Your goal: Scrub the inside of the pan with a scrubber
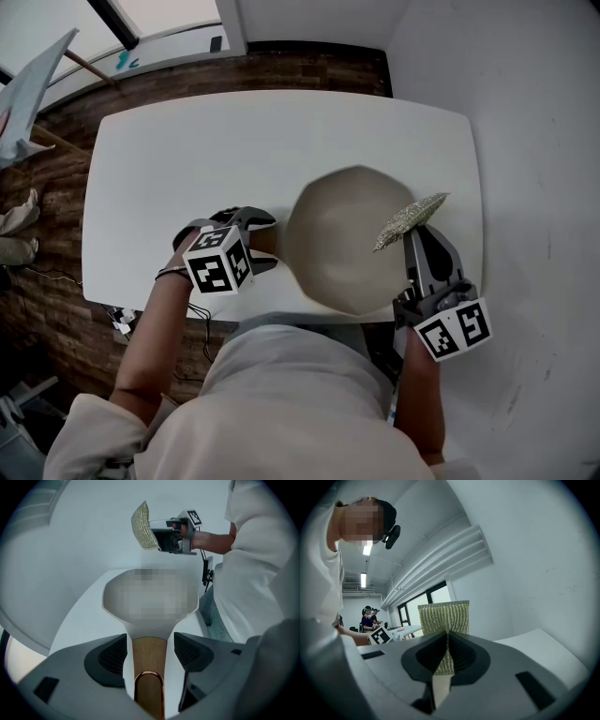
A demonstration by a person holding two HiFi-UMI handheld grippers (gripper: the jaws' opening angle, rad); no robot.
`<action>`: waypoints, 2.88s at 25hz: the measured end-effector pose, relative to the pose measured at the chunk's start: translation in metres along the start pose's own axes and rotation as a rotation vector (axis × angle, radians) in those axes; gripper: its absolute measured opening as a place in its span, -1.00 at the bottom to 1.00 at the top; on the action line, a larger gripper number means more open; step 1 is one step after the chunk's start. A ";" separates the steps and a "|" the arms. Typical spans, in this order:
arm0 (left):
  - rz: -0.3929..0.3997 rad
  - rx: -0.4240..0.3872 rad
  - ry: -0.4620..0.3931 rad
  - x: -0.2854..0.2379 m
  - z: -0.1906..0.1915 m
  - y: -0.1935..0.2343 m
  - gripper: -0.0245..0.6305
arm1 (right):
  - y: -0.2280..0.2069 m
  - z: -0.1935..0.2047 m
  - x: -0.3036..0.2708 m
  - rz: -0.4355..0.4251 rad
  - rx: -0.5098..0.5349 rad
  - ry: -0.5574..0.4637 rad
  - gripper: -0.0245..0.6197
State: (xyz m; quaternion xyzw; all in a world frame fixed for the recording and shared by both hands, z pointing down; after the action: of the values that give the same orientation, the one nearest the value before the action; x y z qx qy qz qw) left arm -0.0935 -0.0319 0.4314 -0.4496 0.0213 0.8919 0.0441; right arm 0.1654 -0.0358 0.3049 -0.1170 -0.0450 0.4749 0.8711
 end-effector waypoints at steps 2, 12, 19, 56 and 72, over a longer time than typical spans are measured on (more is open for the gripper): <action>0.015 0.005 0.038 -0.003 0.003 -0.002 0.00 | 0.001 0.000 -0.001 -0.002 -0.001 -0.003 -0.84; 0.013 0.011 0.161 -0.027 0.009 0.004 0.00 | 0.002 0.013 -0.006 -0.013 -0.004 0.031 -0.84; 0.053 0.019 0.216 -0.034 0.010 0.005 -0.05 | -0.009 0.033 -0.020 -0.015 -0.042 0.073 -0.84; 0.097 0.025 0.236 -0.035 0.010 0.006 -0.08 | -0.048 0.143 -0.128 0.022 0.133 0.466 -0.84; 0.088 0.013 0.222 -0.036 0.007 0.007 -0.08 | -0.033 0.158 -0.140 -0.054 0.146 0.509 -0.84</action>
State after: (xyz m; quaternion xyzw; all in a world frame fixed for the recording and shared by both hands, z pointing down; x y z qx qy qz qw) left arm -0.0787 -0.0401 0.4643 -0.5439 0.0514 0.8376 0.0053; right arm 0.0861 -0.1453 0.4703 -0.1682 0.2070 0.4087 0.8728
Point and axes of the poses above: the fingertips, and each gripper's own axes: x backward along the fingers, y to its left, z out of its underside, the point moved 6 cm from there along x, backward along the fingers, and after that the axes turned 5 degrees about -y, right-handed, at the moved point
